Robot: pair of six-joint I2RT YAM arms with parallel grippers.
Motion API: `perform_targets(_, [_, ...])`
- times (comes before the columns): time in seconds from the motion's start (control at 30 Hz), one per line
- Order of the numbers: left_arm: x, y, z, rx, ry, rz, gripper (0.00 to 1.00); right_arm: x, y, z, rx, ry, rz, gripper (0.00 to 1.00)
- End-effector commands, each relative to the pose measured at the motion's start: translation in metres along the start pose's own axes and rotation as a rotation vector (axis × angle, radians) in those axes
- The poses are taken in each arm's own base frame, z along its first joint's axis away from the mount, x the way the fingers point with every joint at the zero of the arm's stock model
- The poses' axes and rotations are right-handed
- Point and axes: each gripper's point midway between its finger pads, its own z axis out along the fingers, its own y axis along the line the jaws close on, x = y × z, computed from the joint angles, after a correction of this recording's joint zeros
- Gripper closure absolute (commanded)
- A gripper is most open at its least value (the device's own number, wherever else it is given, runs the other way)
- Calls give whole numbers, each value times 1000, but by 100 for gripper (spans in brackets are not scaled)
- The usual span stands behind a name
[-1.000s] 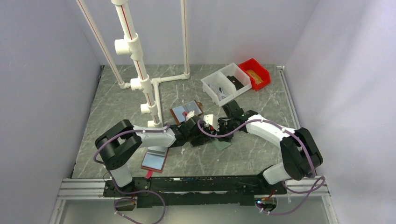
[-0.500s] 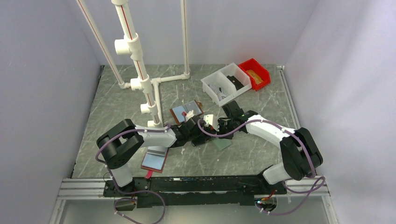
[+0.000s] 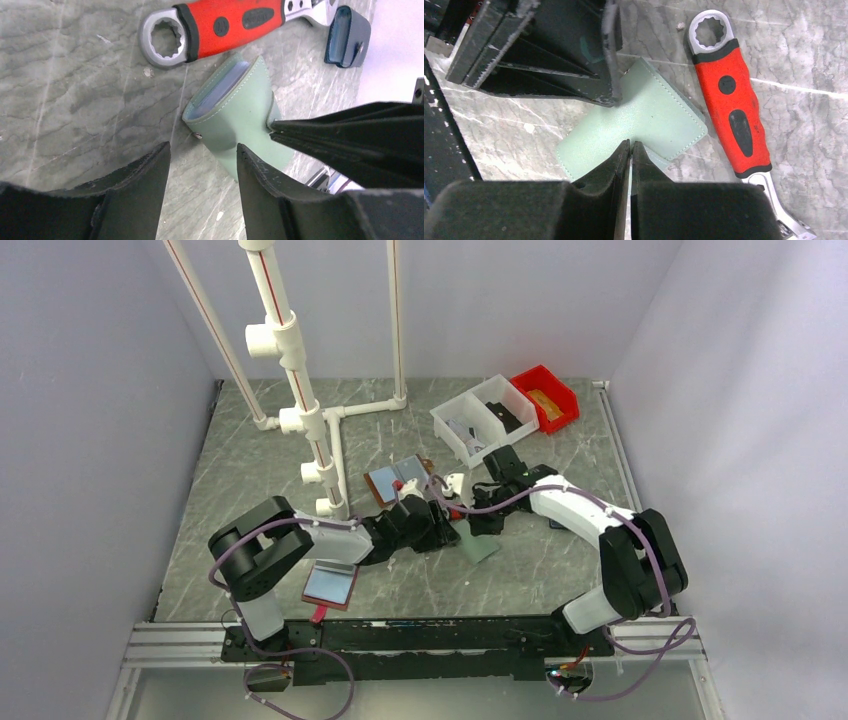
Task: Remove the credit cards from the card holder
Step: Open the card holder at the center of the board.
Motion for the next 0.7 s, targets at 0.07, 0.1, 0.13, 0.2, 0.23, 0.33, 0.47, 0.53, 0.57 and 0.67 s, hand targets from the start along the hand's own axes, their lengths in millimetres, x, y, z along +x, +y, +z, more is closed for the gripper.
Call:
perform_targets(0.07, [8,-13,1,160,8,121,44,-26,7,-13,-77,-103,60,100])
perform_targets(0.1, [9,-15,1,170,10,123,43,-28,8,-14,-87,-114,65,100])
perform_targets(0.13, [9,-16,1,177,12,120,42,-29,9,-15,-96,-124,68,100])
perform_targets(0.2, [10,-21,-1,212,11,127,40,-33,12,-16,-111,-139,72,100])
perform_targets(0.23, [9,-23,-2,224,5,128,39,-34,13,-17,-120,-147,75,100])
perform_targets(0.33, [9,-17,-1,190,8,129,39,-38,18,-17,-153,-168,91,100])
perform_targets(0.47, [17,3,8,58,65,115,44,-38,15,-16,-149,-164,106,100])
perform_targets(0.53, [24,13,16,-7,110,107,52,-37,11,-15,-131,-153,124,100])
perform_targets(0.57, [28,17,19,-28,130,100,54,-36,9,-15,-120,-150,130,100])
perform_targets(0.67, [36,32,25,-70,160,84,58,-33,2,-16,-85,-145,154,100])
